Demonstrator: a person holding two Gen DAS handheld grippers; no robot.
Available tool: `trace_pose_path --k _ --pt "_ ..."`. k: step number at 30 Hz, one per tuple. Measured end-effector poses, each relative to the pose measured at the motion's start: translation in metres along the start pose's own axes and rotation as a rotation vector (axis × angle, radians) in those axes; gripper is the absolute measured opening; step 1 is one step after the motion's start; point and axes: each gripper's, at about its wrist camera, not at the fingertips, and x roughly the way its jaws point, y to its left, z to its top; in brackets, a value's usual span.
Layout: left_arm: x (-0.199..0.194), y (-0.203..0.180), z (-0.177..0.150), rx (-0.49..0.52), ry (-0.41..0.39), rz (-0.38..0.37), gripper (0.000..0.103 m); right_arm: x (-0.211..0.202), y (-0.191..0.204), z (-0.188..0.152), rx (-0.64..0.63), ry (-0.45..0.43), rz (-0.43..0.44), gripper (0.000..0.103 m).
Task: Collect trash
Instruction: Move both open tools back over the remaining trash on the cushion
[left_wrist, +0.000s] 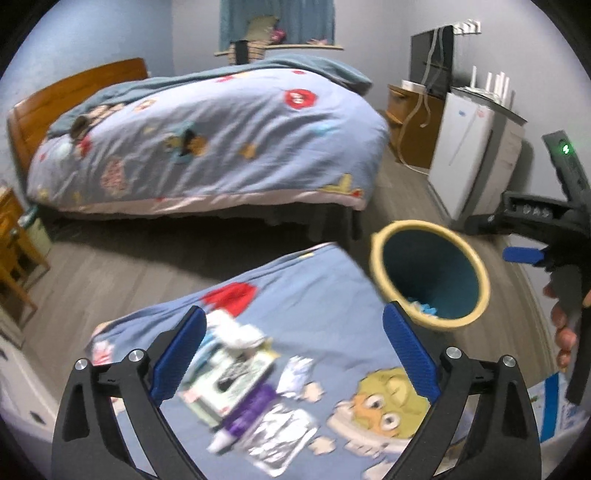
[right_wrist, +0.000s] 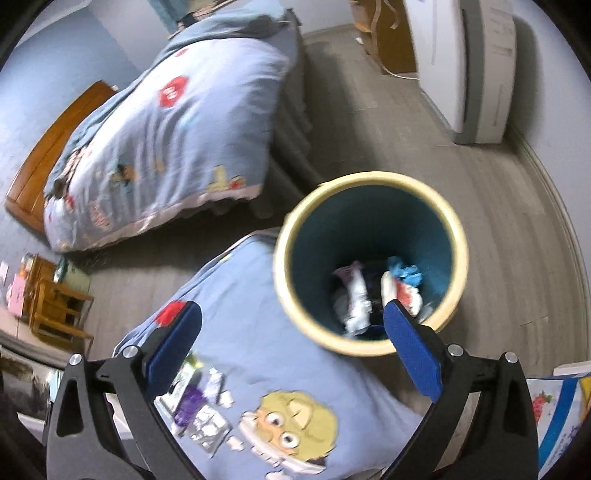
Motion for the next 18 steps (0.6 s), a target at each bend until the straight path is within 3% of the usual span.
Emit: trace_pose_path --k 10,18 --pt "-0.013 0.073 -0.036 -0.093 0.051 0.084 0.096 0.007 0.064 -0.049 -0.158 0.032 -0.042 0.097" --pt "-0.012 0.104 -0.052 -0.073 0.081 0.128 0.096 0.031 0.086 -0.075 -0.249 0.083 -0.074 0.097"
